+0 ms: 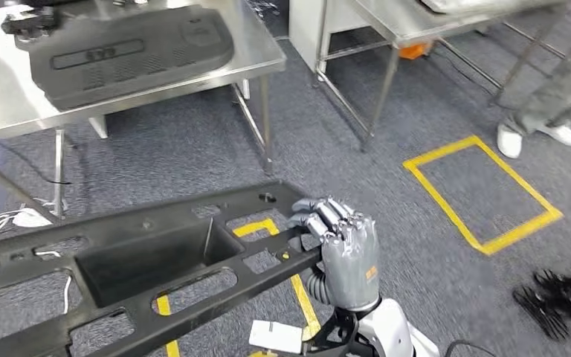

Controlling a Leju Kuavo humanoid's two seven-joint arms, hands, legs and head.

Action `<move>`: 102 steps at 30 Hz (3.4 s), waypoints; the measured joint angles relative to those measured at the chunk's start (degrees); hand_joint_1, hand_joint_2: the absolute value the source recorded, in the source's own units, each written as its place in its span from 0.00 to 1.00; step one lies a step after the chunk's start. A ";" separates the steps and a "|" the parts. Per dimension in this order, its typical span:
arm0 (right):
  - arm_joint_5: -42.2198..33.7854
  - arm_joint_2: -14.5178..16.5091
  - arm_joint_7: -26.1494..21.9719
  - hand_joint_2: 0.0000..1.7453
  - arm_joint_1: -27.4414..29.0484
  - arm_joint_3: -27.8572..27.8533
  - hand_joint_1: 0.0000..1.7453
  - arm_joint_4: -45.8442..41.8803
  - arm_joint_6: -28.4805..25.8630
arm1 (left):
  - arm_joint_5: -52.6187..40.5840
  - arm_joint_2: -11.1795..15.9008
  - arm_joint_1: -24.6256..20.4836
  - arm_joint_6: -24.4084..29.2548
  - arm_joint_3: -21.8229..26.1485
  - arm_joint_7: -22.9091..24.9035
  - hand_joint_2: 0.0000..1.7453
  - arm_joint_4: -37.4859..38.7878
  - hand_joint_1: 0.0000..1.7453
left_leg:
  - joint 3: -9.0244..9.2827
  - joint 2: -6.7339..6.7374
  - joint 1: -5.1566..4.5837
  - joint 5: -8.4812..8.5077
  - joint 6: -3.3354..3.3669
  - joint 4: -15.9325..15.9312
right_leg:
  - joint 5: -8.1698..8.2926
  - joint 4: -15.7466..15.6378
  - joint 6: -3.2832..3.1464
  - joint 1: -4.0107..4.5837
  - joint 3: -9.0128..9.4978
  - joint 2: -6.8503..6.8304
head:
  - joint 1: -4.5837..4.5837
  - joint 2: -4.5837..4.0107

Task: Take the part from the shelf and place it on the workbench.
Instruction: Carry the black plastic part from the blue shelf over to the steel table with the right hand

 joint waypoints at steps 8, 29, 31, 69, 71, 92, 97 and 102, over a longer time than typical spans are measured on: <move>-0.13 0.01 0.13 1.00 -0.24 0.00 1.00 0.32 0.09 | -0.11 -0.07 0.02 -0.72 -0.01 0.09 1.00 0.01 0.00 | -0.29 -5.44 0.16 -0.90 -0.93 1.20 | 8.27 -10.21 -0.53 -0.12 1.41 5.37 | 0.38 0.00; 0.02 0.13 0.48 1.00 -0.90 -0.02 1.00 0.33 0.46 | -0.04 -0.07 0.23 -2.85 0.00 -0.53 1.00 0.01 0.00 | -0.70 2.26 0.32 0.62 -1.82 0.35 | 5.51 -13.18 -1.09 0.00 7.12 -4.35 | -0.34 0.00; 0.04 0.13 0.52 1.00 -0.94 -0.02 1.00 0.33 0.46 | -0.03 -0.07 0.24 -3.04 0.01 -0.57 1.00 0.01 0.00 | -0.64 2.20 0.31 0.43 -1.58 0.35 | 5.60 -13.62 -1.36 0.00 7.39 -4.20 | -0.08 0.00; 2.05 0.33 1.82 1.00 -1.00 -0.02 1.00 0.81 1.74 | -0.02 -0.03 0.23 -4.33 0.01 -1.48 1.00 0.03 0.00 | -0.60 2.20 0.20 0.04 -1.14 0.67 | 5.93 -14.17 0.16 0.10 7.60 -4.24 | 0.06 0.00; 2.04 0.40 1.82 1.00 -1.06 -0.02 1.00 0.81 1.73 | -0.03 -0.03 0.21 -4.33 0.01 -1.46 1.00 0.03 0.00 | -0.21 2.02 0.38 0.19 -0.79 -0.07 | 5.61 -14.00 0.49 0.00 7.79 -3.79 | 0.10 0.00; 0.85 0.74 0.86 1.00 -1.17 -0.04 1.00 1.76 1.69 | 0.28 0.02 0.20 -3.81 0.01 -1.24 1.00 0.03 0.00 | -7.62 0.06 1.19 -7.18 -3.79 16.71 | 6.27 -11.38 -2.36 0.14 4.37 0.60 | 0.12 0.00; 0.48 0.75 0.79 1.00 -1.25 -0.04 1.00 1.84 1.65 | 0.38 0.14 0.27 -3.81 0.01 -1.24 1.00 0.03 0.00 | -4.12 0.12 -0.26 1.35 -1.11 5.26 | 3.85 -11.59 -2.31 0.93 7.38 0.58 | 0.16 0.00; 0.27 0.75 0.70 1.00 -1.51 -0.04 1.00 1.95 1.57 | 0.38 0.27 0.20 -3.80 0.01 -1.24 1.00 0.03 0.00 | -1.43 0.12 -0.43 -0.03 0.13 1.07 | 3.63 -10.42 -1.15 0.83 7.92 0.51 | 0.13 0.00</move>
